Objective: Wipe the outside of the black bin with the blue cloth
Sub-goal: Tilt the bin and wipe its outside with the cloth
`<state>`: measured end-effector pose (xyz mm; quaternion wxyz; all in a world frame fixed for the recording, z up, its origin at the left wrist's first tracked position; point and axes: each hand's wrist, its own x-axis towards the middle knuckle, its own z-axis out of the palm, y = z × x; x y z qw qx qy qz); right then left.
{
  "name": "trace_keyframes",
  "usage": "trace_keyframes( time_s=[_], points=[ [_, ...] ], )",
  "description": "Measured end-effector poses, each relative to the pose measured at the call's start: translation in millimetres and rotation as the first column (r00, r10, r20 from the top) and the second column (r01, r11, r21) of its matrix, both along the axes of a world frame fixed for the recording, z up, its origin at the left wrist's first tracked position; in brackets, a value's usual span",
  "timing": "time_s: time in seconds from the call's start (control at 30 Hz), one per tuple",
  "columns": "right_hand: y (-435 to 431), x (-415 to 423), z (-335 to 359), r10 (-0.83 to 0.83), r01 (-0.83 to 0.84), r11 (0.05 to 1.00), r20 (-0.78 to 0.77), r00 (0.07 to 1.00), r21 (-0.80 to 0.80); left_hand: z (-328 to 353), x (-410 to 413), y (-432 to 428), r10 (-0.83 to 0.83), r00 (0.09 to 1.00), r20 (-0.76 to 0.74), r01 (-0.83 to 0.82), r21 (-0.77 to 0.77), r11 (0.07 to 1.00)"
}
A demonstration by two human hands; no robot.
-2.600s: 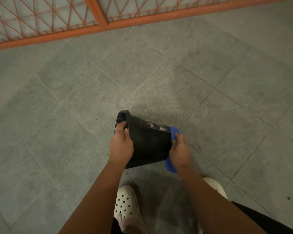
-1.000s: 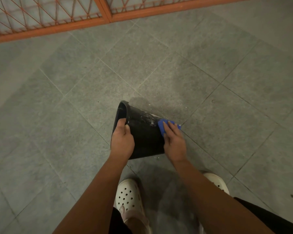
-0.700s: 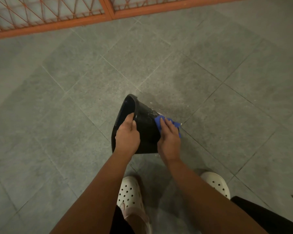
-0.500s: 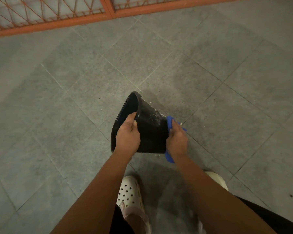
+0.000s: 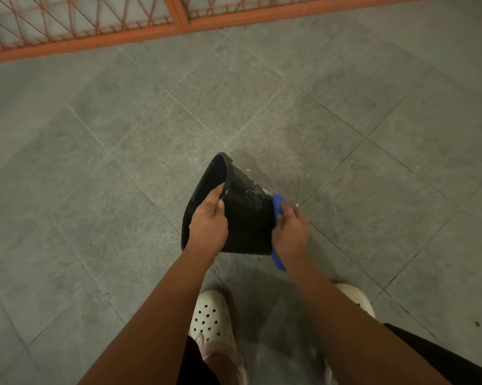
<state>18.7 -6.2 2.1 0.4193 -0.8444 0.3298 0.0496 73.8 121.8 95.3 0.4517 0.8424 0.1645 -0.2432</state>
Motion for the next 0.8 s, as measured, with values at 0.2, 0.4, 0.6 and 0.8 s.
trace_keyframes(
  time_s=[0.2, 0.4, 0.6, 0.8],
  points=[
    [7, 9, 14, 0.11, -0.118, 0.992, 0.195, 0.975, 0.032, 0, 0, 4, 0.029, 1.0, 0.009, -0.029, 0.003, 1.0],
    [-3, 9, 4, 0.042, -0.033, 0.998, -0.17, 0.985, 0.056, -1, -1, 4, 0.014, 0.999, 0.033, -0.014, 0.005, 1.0],
    [35, -10, 9, -0.045, 0.048, 0.997, 0.059, 0.997, -0.057, -7, -4, 5, 0.083, 0.997, 0.003, -0.083, -0.011, 0.996],
    [20, -11, -3, 0.108, -0.098, 0.992, 0.14, 0.984, -0.08, -7, -5, 3, 0.105, 0.994, 0.014, -0.105, -0.017, 0.994]
  ],
)
